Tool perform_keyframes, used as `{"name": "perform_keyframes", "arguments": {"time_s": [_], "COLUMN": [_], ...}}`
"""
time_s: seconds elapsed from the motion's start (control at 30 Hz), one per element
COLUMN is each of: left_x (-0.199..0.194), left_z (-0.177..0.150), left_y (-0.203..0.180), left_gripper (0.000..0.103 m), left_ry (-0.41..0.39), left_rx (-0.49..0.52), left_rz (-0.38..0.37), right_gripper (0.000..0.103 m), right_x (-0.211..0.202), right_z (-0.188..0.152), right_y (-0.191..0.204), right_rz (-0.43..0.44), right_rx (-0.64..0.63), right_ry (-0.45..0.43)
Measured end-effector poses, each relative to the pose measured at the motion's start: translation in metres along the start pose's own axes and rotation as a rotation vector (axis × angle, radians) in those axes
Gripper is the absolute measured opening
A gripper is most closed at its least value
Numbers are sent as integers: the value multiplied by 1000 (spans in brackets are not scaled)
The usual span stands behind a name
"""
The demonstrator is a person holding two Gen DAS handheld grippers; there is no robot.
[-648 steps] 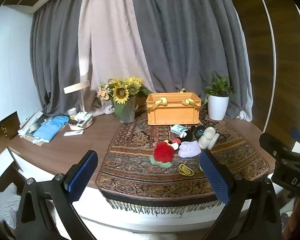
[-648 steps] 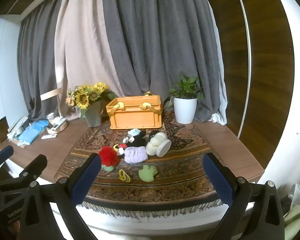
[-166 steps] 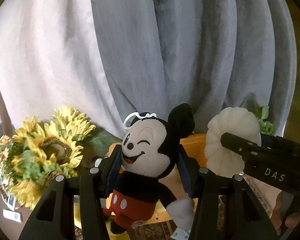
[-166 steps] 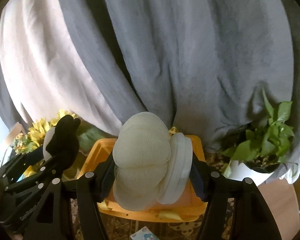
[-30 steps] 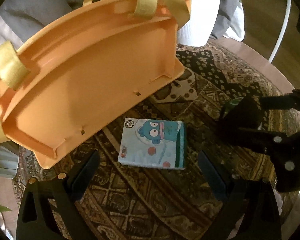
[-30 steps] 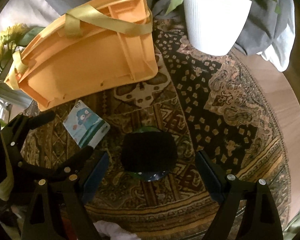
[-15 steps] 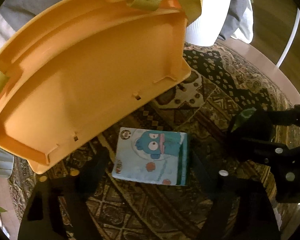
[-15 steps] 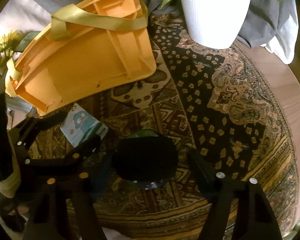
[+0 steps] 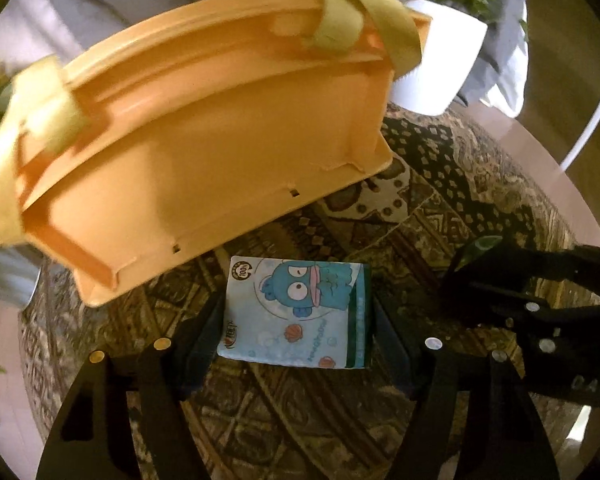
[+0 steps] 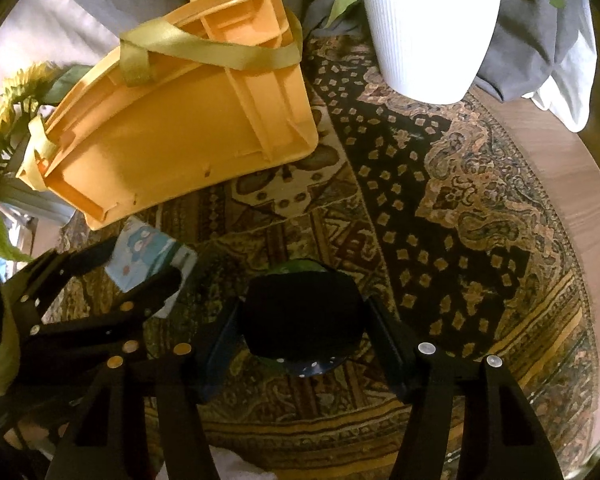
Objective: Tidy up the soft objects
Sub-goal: 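Lower the left tool onto the blue Hangyodon card and grasp it, then lift and carry the blue card with the left tool over the crate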
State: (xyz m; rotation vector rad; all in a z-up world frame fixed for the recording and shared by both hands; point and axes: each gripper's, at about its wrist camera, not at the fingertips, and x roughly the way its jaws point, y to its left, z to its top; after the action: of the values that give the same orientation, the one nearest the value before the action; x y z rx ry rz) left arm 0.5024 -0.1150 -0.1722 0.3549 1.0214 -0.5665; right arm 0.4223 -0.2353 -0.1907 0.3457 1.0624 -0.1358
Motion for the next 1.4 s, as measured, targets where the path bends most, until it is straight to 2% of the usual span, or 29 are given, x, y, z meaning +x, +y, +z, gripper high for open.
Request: {"name": "perform_keyframes", "arguments": {"time_s": [0.27, 0.77, 1.07, 1.4], "left_x": [-31, -112, -156, -194], "left_z": [-11, -20, -16, -3], "left_y": [6, 22, 31, 34], "left_gripper": [72, 72, 72, 72], "left_ry": [-30, -194, -307, -422], "left_rx": [-88, -185, -200, -199], "left_rz": [48, 162, 236, 268], "right_gripper": [63, 63, 63, 63], "right_x": [-21, -77, -111, -141], "right_z": [-1, 6, 16, 34], "right_y": [9, 41, 58, 69], "right_rz": [7, 66, 93, 134], "right_rx": [-37, -145, -178, -194], "right_ry": [-59, -218, -335, -444]}}
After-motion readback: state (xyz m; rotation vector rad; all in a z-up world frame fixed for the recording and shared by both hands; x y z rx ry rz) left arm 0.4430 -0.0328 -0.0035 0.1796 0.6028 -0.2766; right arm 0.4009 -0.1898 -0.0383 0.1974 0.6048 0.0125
